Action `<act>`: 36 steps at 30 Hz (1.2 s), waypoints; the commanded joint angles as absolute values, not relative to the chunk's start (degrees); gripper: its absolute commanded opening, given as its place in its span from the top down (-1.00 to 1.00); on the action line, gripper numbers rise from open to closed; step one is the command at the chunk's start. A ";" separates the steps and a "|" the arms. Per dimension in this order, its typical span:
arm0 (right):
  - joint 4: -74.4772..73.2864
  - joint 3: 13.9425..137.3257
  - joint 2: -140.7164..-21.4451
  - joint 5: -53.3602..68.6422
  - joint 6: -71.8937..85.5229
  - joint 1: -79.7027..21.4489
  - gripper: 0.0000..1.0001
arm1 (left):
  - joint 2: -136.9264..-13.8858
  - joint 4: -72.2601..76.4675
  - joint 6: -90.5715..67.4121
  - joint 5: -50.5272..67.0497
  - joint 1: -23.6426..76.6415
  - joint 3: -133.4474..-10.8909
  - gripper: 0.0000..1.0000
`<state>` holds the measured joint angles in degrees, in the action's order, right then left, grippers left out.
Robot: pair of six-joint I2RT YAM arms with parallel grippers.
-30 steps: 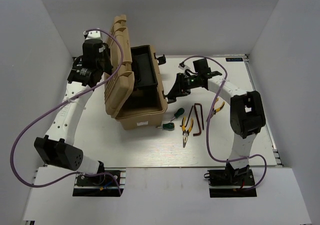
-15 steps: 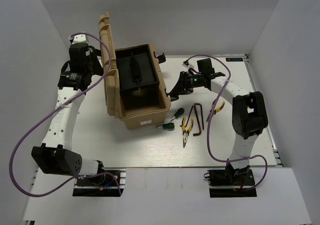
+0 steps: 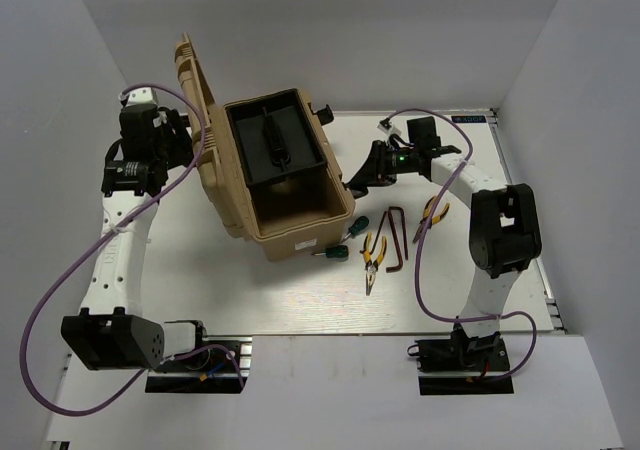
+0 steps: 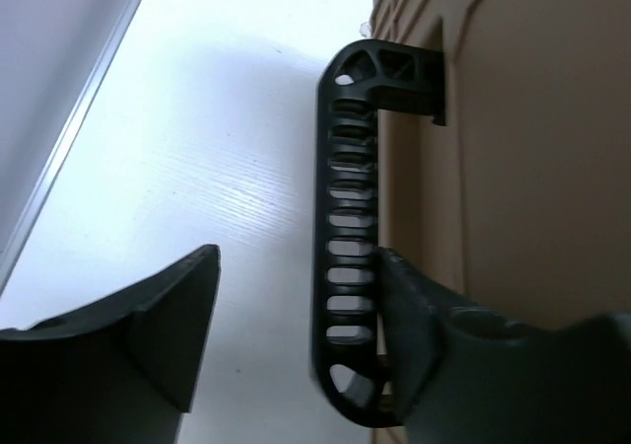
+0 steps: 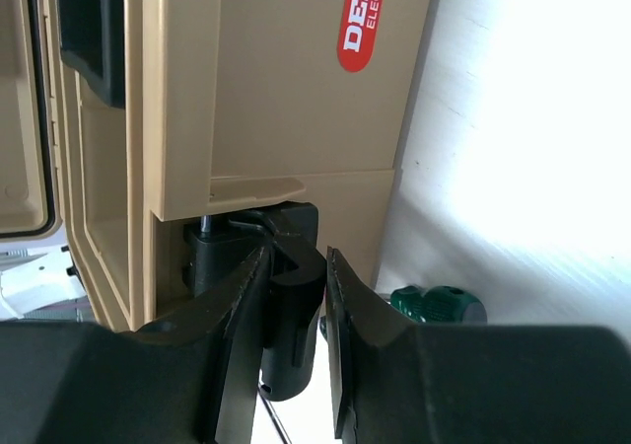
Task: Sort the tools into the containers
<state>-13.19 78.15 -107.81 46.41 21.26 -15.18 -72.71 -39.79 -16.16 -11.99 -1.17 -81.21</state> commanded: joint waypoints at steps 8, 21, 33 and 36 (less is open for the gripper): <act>-15.20 75.85 -104.59 45.00 18.37 -9.76 1.00 | -65.49 -36.91 -18.46 -32.78 -7.47 -83.23 -0.77; -13.98 75.32 -104.86 46.85 19.16 -9.58 1.00 | -63.63 -39.64 -22.85 -25.32 -8.00 -86.48 -0.85; -13.27 74.53 -104.94 48.25 18.98 -9.75 1.00 | -67.93 -40.43 -30.05 -12.57 -11.42 -86.92 -0.87; -13.36 74.53 -104.85 48.43 18.98 -9.67 1.00 | -67.42 -40.43 -30.58 -9.32 -12.04 -87.63 -0.87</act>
<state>-12.23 75.50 -107.07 49.93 21.91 -11.64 -67.96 -41.34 -28.49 -12.45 -11.27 -85.58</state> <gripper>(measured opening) 0.308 0.935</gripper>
